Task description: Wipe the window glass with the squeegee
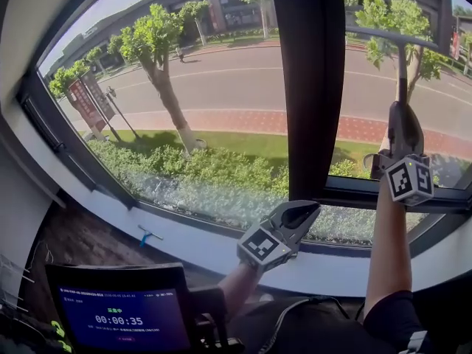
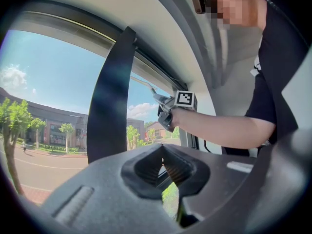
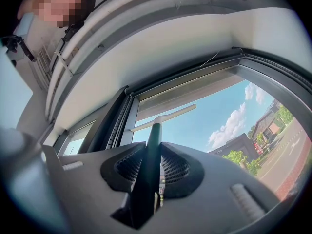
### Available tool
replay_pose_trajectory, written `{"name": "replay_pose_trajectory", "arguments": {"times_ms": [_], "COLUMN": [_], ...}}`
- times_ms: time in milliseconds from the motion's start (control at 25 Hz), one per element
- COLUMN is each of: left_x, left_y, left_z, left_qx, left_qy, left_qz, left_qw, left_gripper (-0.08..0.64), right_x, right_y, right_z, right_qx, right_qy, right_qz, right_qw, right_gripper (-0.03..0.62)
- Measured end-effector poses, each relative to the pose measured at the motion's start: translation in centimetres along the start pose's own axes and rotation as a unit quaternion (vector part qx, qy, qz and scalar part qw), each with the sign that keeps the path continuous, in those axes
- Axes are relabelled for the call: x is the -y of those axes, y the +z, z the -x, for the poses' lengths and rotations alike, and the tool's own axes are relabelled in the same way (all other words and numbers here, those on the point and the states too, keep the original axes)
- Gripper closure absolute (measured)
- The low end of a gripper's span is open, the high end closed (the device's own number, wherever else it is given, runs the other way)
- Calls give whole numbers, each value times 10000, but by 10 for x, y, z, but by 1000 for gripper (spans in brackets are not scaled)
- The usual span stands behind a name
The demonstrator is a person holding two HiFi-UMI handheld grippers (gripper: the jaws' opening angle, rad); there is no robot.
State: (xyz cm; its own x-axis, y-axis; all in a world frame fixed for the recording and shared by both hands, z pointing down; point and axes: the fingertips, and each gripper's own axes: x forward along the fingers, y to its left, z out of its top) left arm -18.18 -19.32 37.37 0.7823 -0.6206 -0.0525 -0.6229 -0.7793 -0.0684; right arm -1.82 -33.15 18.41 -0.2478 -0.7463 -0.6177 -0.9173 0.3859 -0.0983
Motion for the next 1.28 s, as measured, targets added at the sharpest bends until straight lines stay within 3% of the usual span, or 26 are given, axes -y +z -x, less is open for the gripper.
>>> {"name": "replay_pose_trajectory", "arguments": {"times_ms": [1280], "left_x": [38], "left_y": [-7], "left_z": [-14], "left_qx": [-188], "left_qy": [-704], "left_qz": [117], "left_qw": [9973], "left_gripper": [557], "right_x": [-7], "right_y": [-82], "right_z": [117], "right_qx": [-990], "right_qy": [-312], "right_qz": [-263], "right_qw": [9943], "right_gripper": [492]}}
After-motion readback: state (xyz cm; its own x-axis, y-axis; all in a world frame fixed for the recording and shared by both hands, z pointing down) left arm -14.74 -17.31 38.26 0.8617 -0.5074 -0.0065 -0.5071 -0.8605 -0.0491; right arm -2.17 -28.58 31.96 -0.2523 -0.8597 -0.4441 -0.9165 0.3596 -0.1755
